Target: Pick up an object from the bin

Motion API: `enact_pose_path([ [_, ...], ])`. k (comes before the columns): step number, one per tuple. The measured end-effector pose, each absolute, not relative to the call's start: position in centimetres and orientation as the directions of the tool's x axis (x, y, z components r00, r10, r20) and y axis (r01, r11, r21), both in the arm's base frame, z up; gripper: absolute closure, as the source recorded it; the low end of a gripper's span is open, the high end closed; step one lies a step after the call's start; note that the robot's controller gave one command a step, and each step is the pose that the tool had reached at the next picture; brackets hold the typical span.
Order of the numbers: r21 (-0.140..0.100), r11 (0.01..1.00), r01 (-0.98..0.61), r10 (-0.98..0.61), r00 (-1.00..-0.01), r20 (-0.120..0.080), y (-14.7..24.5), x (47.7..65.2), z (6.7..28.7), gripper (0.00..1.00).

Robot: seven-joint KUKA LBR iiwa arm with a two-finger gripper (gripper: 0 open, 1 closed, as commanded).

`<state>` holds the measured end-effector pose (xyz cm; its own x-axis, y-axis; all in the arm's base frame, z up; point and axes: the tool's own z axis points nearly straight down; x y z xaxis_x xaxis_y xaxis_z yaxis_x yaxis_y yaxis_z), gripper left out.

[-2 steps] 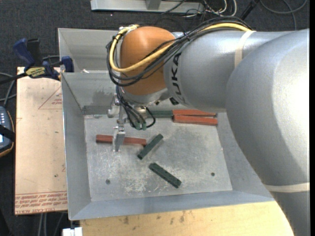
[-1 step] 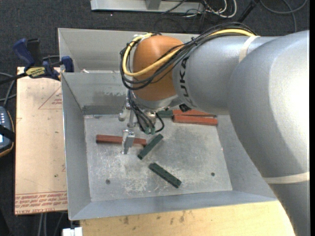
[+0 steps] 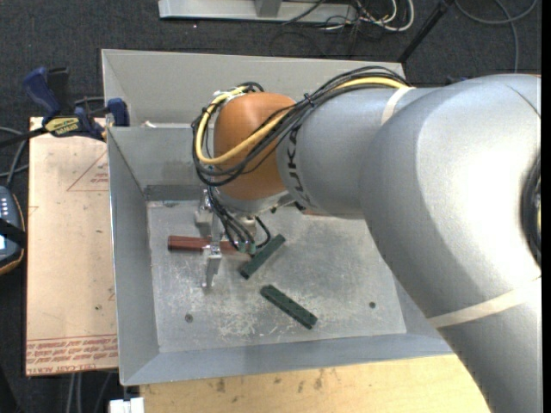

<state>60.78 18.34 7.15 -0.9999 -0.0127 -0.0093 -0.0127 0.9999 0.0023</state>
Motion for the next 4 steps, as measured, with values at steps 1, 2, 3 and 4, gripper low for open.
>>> enact_pose_path([
  [1, 0.011, 0.991, 0.131, 0.131, -0.991, -0.018, 18.2, 61.58, 7.82, 1.0],
  [2, 0.011, 0.991, 0.132, 0.132, -0.991, -0.018, 18.2, 61.58, 7.82, 1.0],
  [3, 0.01, 0.991, 0.132, 0.132, -0.991, -0.016, 18.19, 61.53, 8.03, 1.0],
  [4, 0.005, 0.991, 0.131, 0.131, -0.991, -0.007, 18.15, 61.43, 8.68, 1.0],
])
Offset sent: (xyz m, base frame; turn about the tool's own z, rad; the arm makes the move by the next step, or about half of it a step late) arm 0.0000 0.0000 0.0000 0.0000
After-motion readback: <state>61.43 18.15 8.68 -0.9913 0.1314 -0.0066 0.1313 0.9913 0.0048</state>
